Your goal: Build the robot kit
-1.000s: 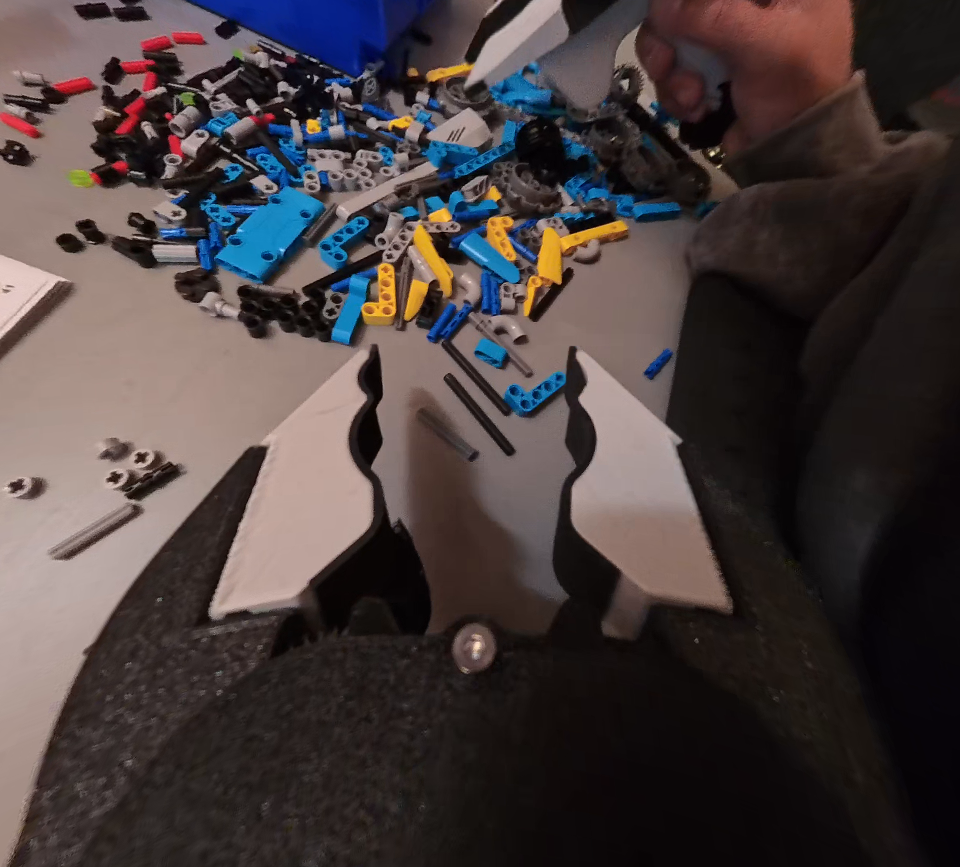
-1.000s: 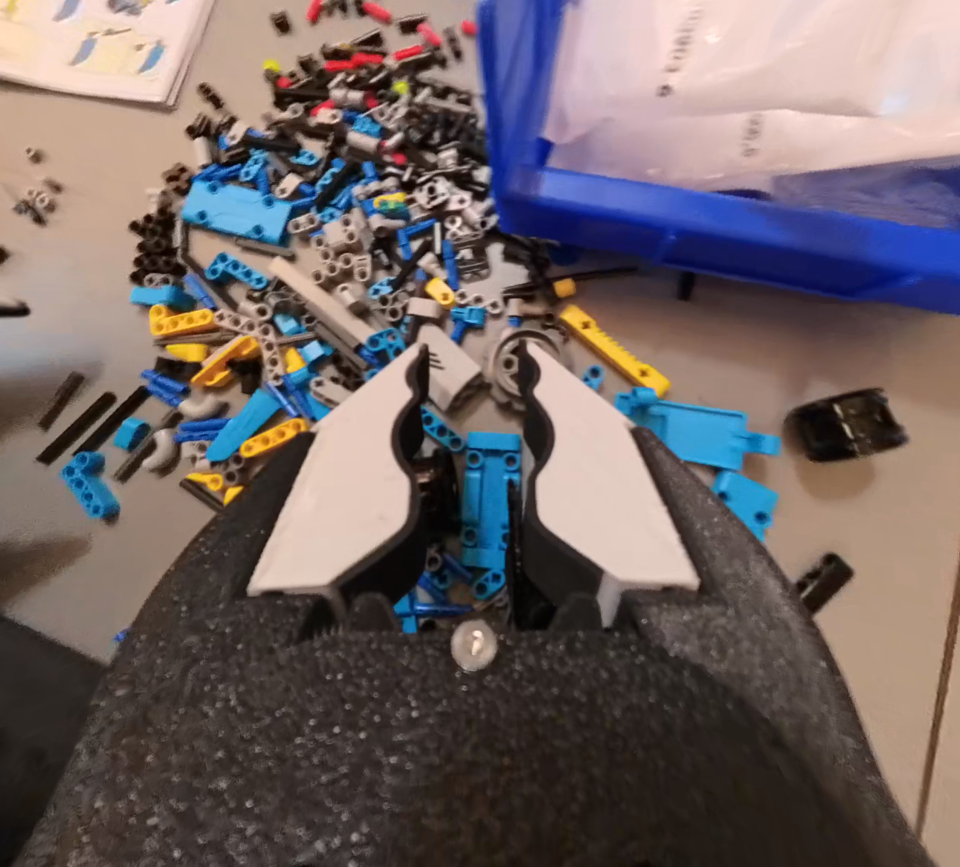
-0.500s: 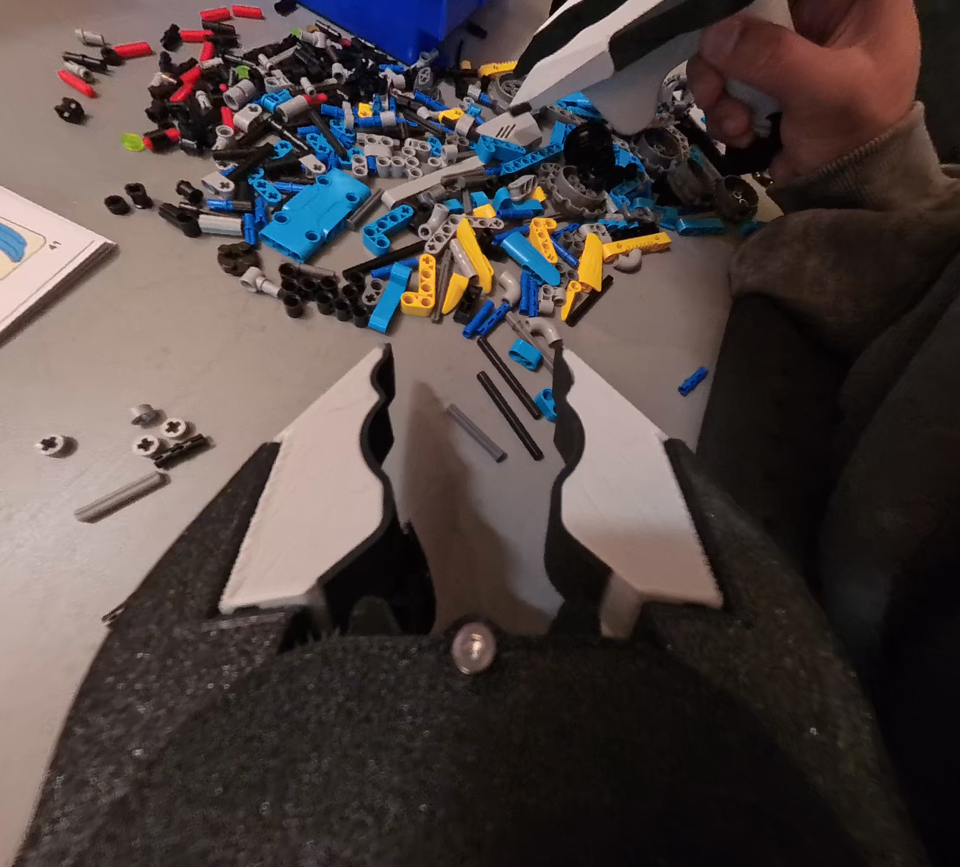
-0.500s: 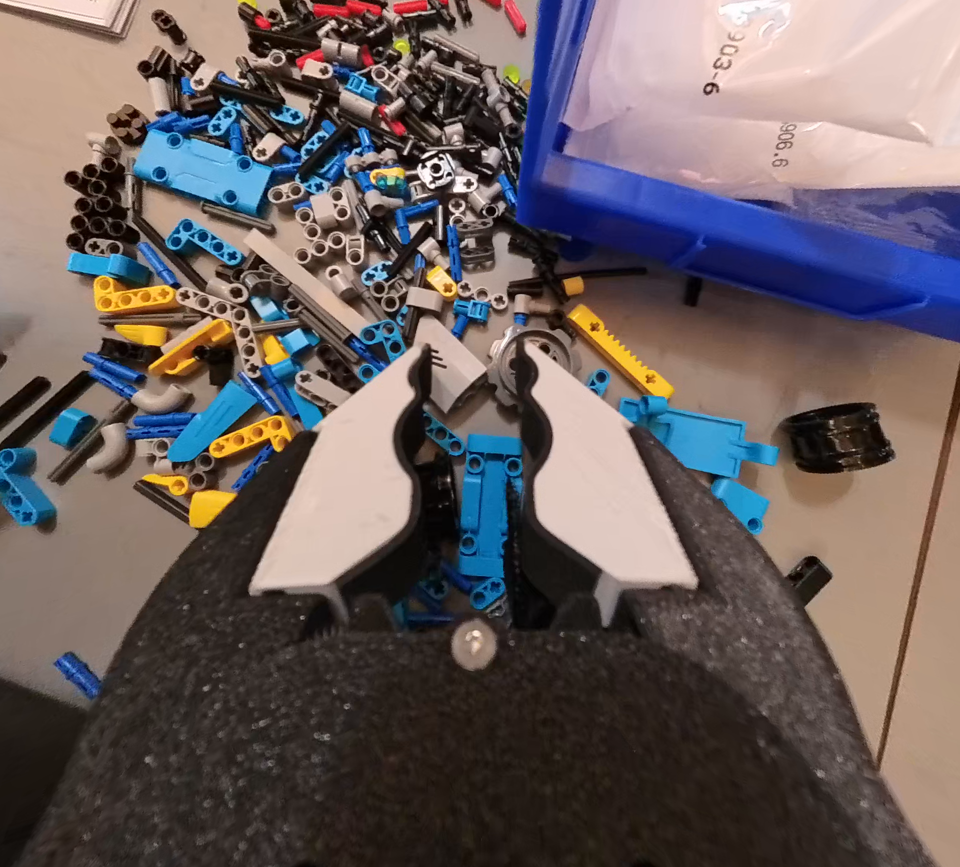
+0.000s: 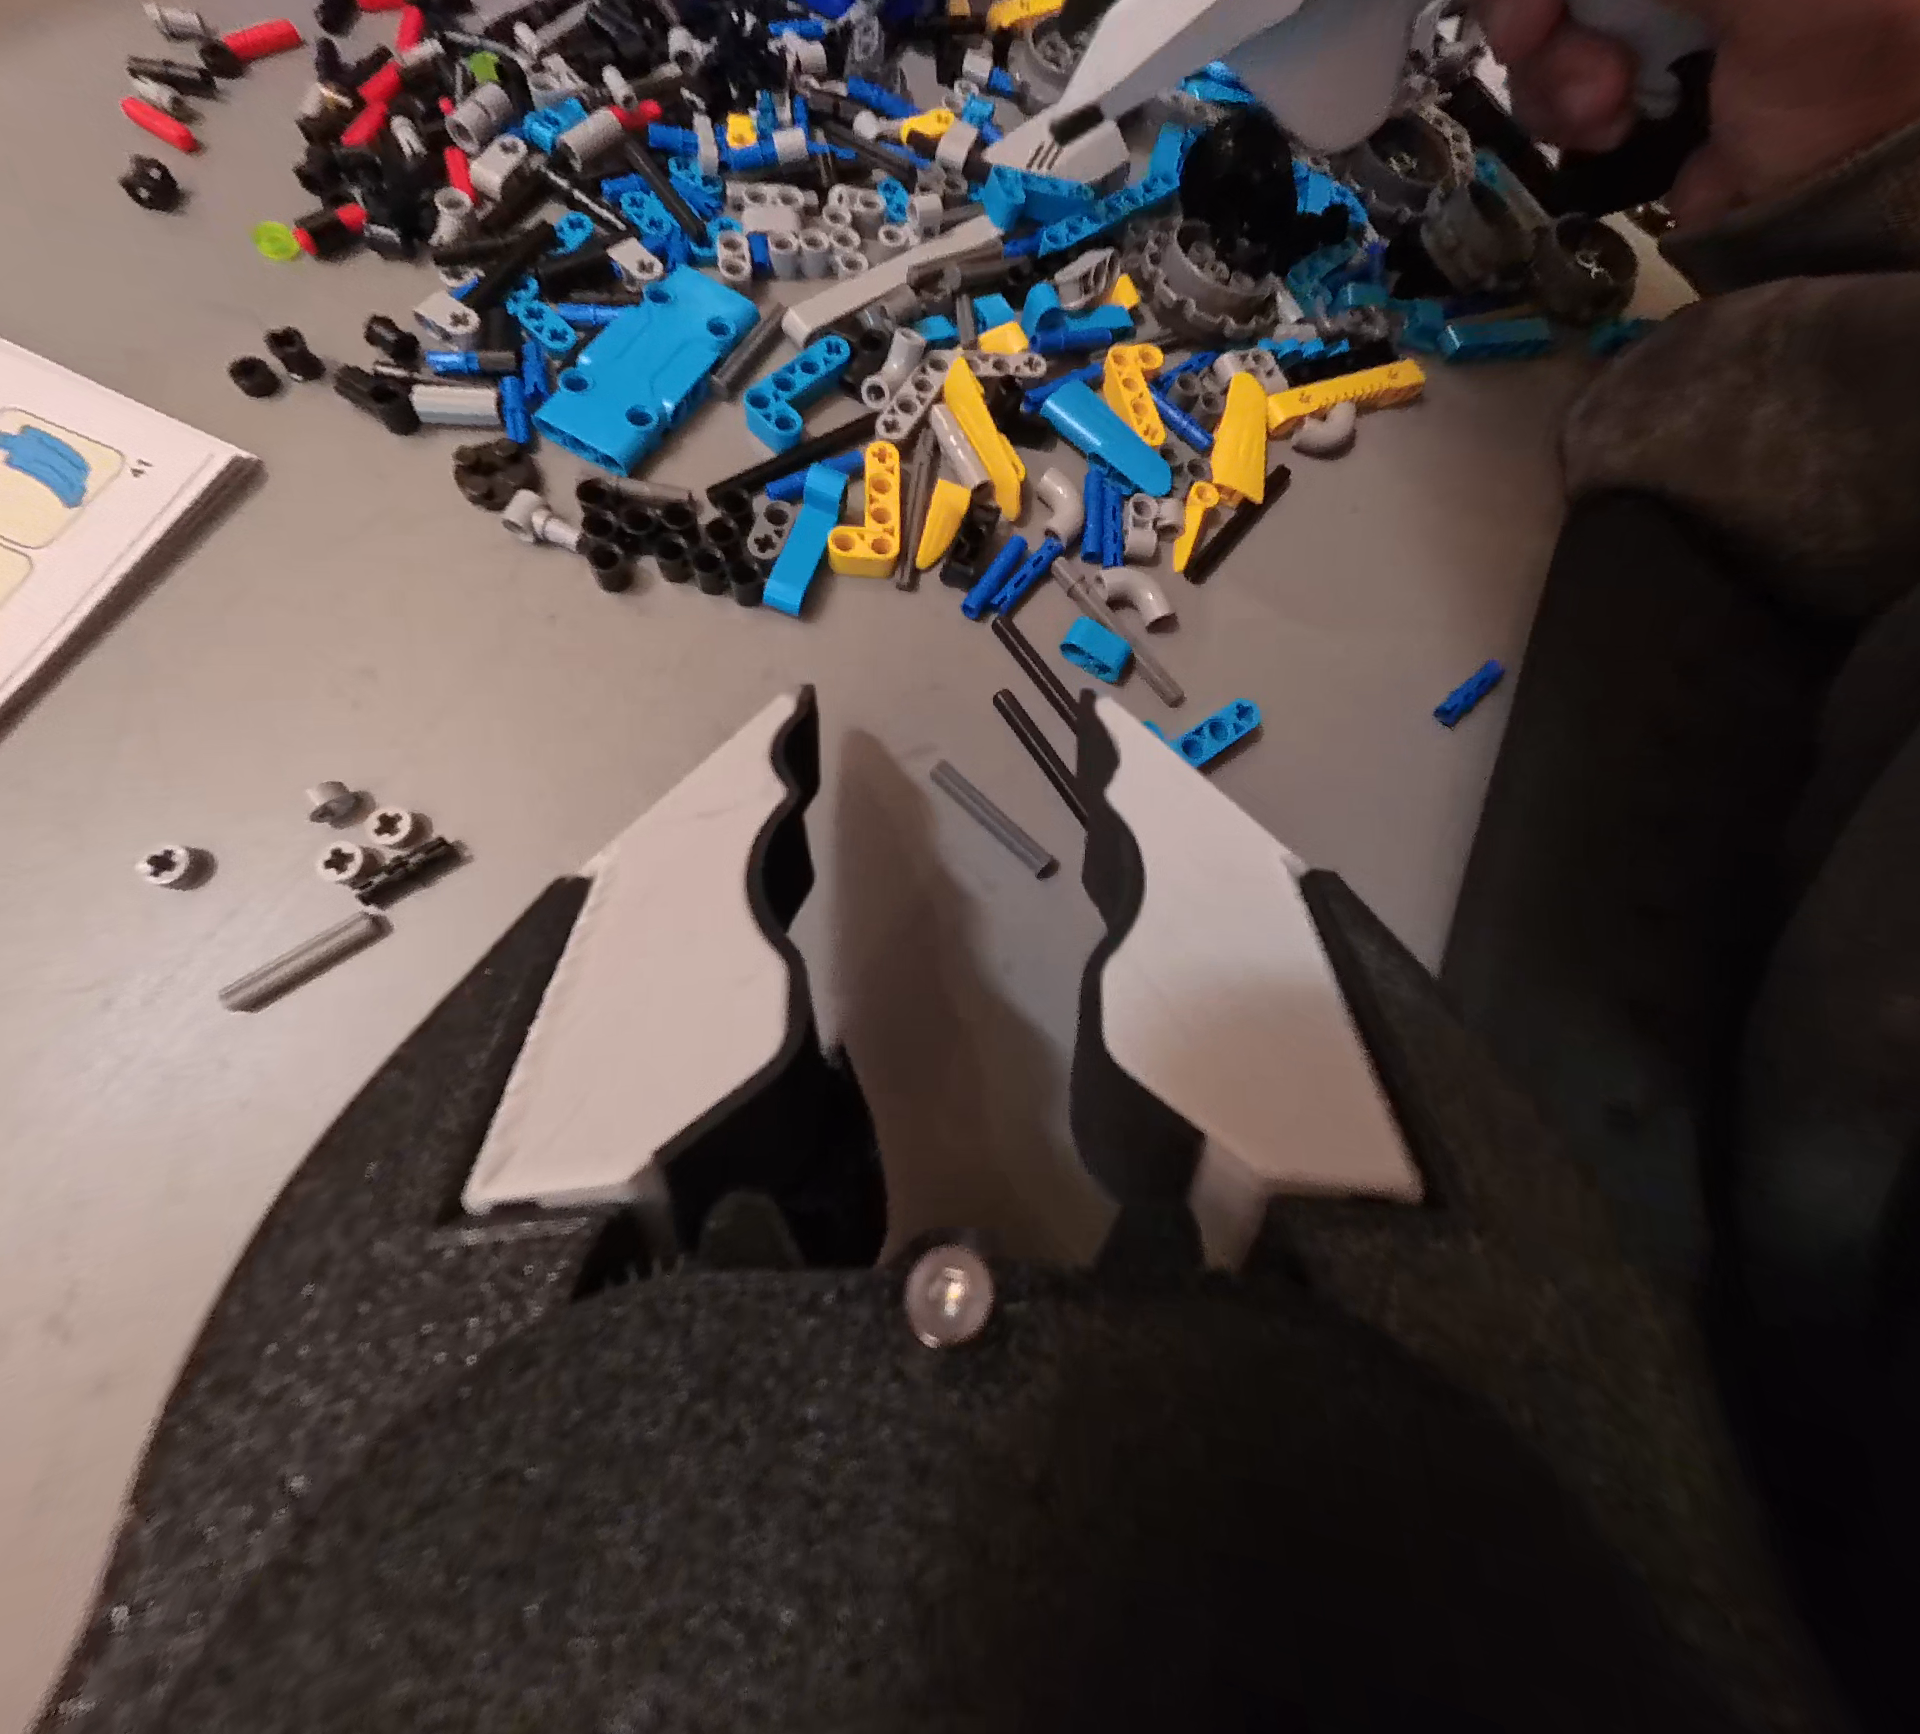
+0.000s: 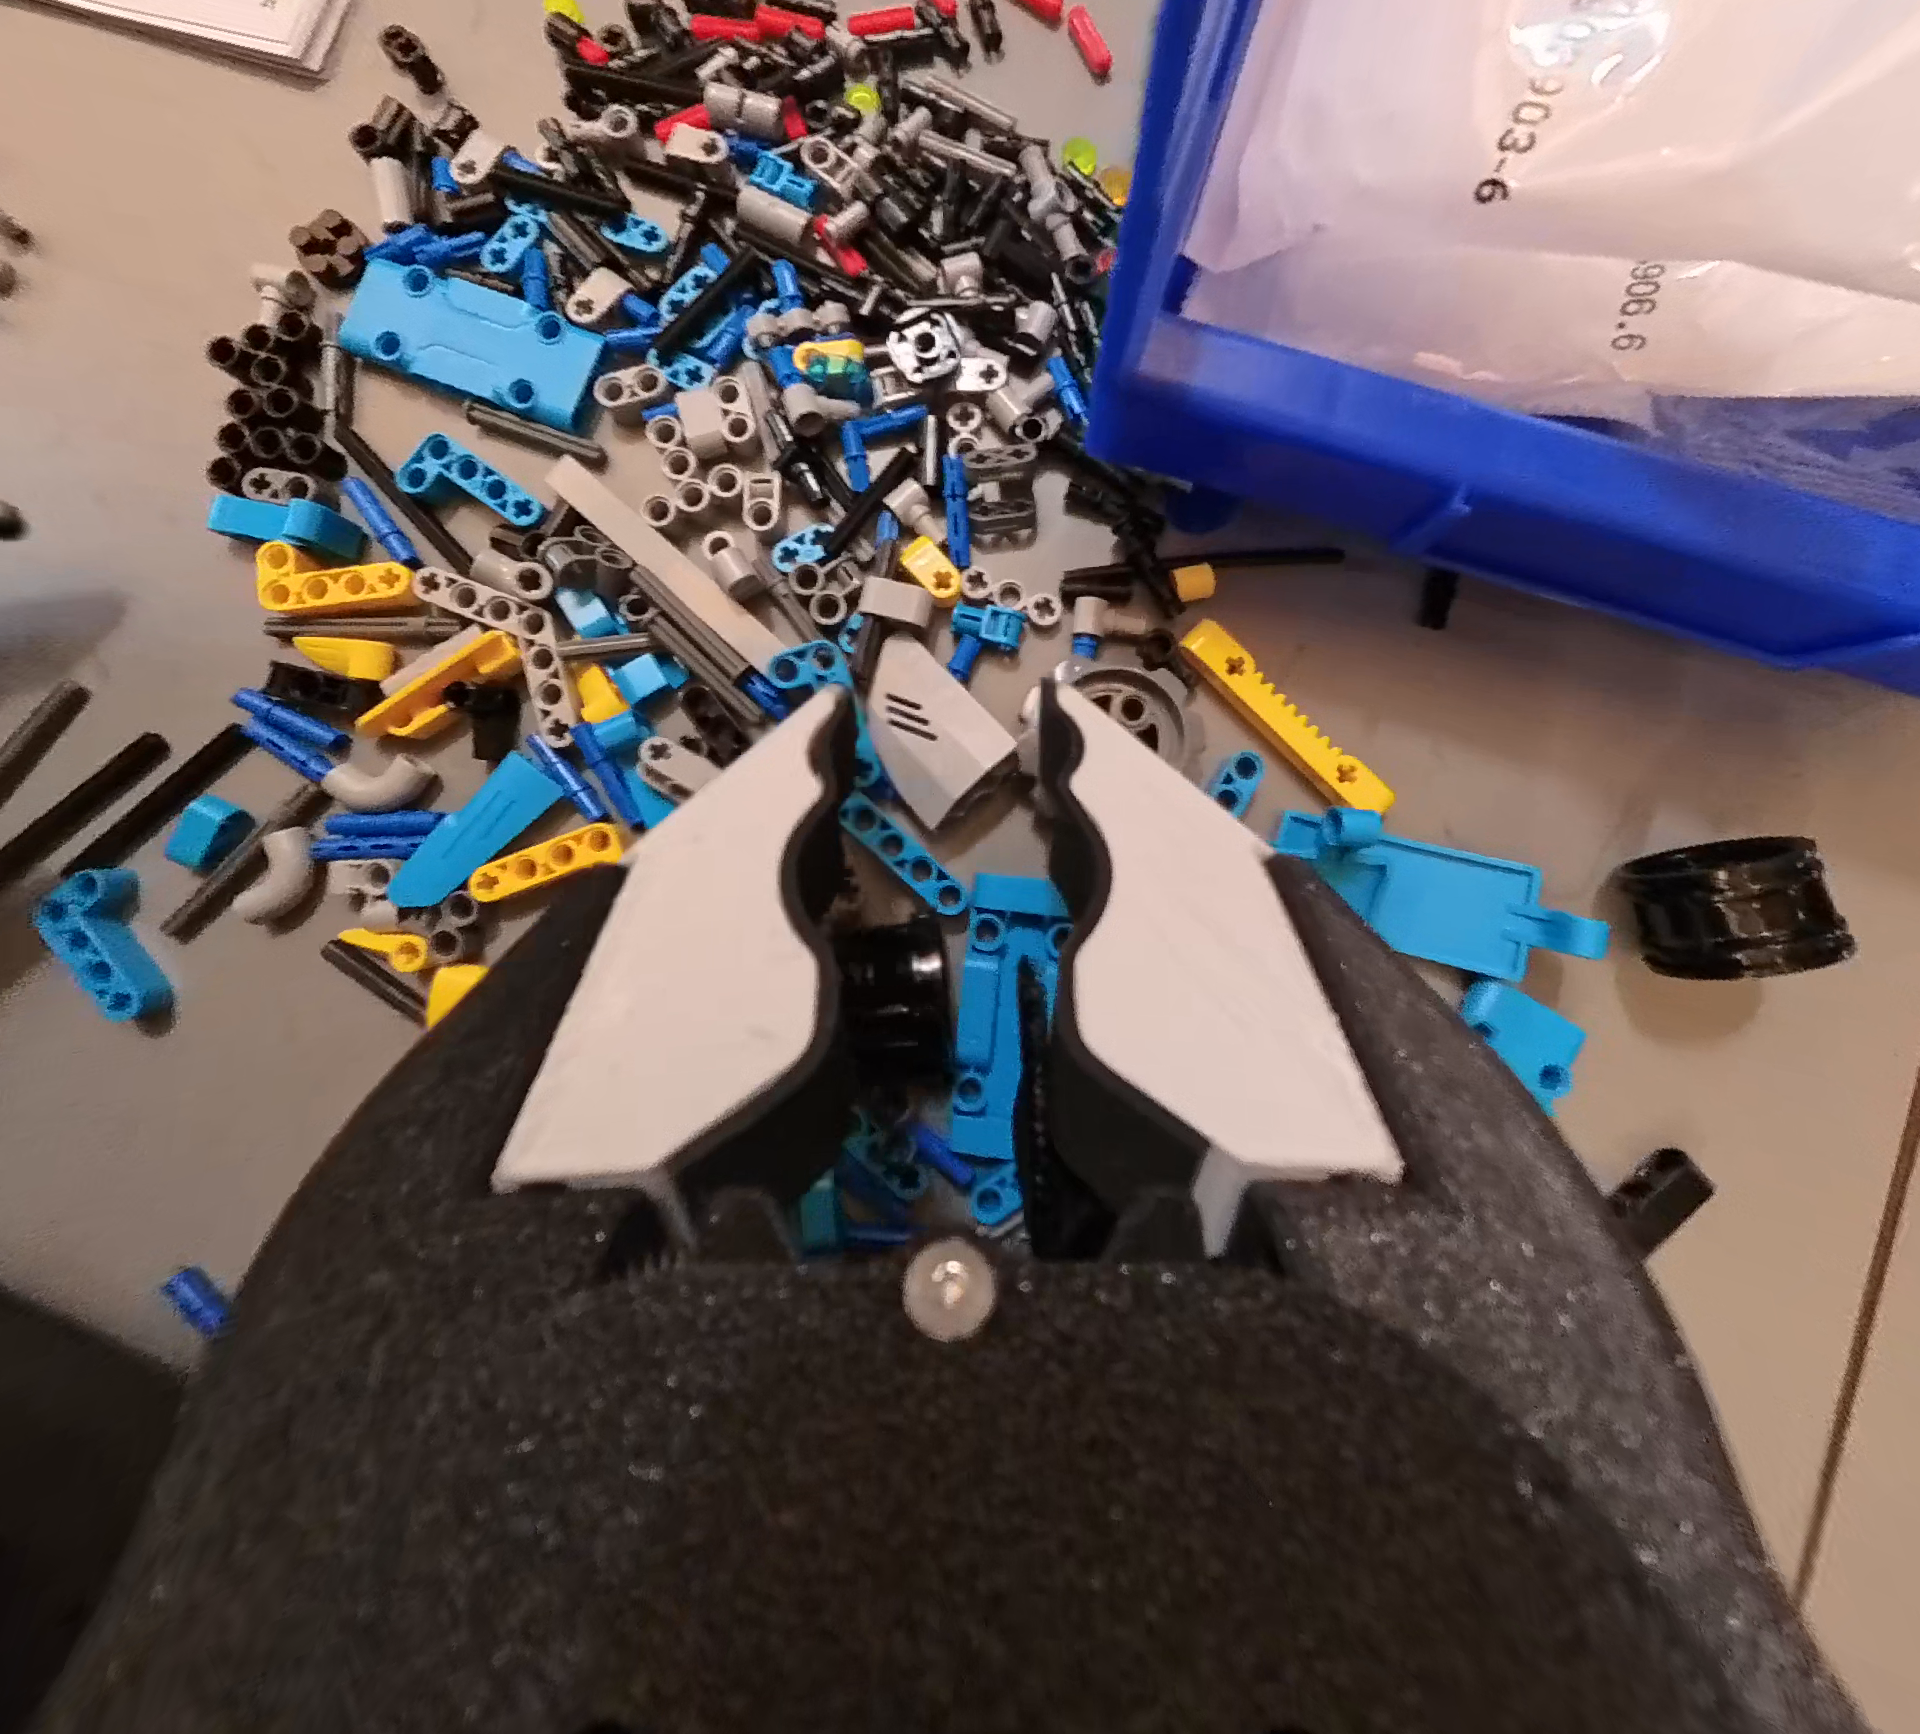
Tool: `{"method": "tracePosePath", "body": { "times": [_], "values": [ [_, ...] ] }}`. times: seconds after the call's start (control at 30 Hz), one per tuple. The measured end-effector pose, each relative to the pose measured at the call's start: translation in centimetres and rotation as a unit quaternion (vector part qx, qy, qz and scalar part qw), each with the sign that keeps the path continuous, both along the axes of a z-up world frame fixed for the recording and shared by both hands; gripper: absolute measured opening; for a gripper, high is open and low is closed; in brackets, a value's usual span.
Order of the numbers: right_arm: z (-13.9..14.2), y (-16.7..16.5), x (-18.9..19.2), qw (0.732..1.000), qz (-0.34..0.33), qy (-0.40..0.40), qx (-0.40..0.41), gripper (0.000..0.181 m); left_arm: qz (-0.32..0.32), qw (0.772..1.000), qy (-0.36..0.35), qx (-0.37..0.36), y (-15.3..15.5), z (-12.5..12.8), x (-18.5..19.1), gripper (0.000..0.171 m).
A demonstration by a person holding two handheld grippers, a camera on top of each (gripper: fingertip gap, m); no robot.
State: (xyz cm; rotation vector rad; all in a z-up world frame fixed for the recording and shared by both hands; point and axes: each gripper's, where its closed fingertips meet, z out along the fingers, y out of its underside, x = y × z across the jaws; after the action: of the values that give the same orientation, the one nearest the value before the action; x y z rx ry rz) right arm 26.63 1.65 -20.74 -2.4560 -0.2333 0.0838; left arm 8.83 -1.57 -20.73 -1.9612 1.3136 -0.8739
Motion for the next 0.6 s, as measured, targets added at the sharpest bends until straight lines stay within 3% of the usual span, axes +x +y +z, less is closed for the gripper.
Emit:
{"method": "tracePosePath", "body": {
  "times": [0.13,0.6],
  "values": [
    [-0.1,-0.3,-1.8,0.999,0.038,0.026,-0.007,0.042,-0.013,1.0,0.002,-0.02,-0.6,-0.2,0.0,0.049],
    [0.9,-2.7,-7.5,0.978,0.175,0.112,-0.022,0.018,-0.045,0.998,0.005,-0.032,-1.8,-0.4,0.1,0.049]
  ]
}}
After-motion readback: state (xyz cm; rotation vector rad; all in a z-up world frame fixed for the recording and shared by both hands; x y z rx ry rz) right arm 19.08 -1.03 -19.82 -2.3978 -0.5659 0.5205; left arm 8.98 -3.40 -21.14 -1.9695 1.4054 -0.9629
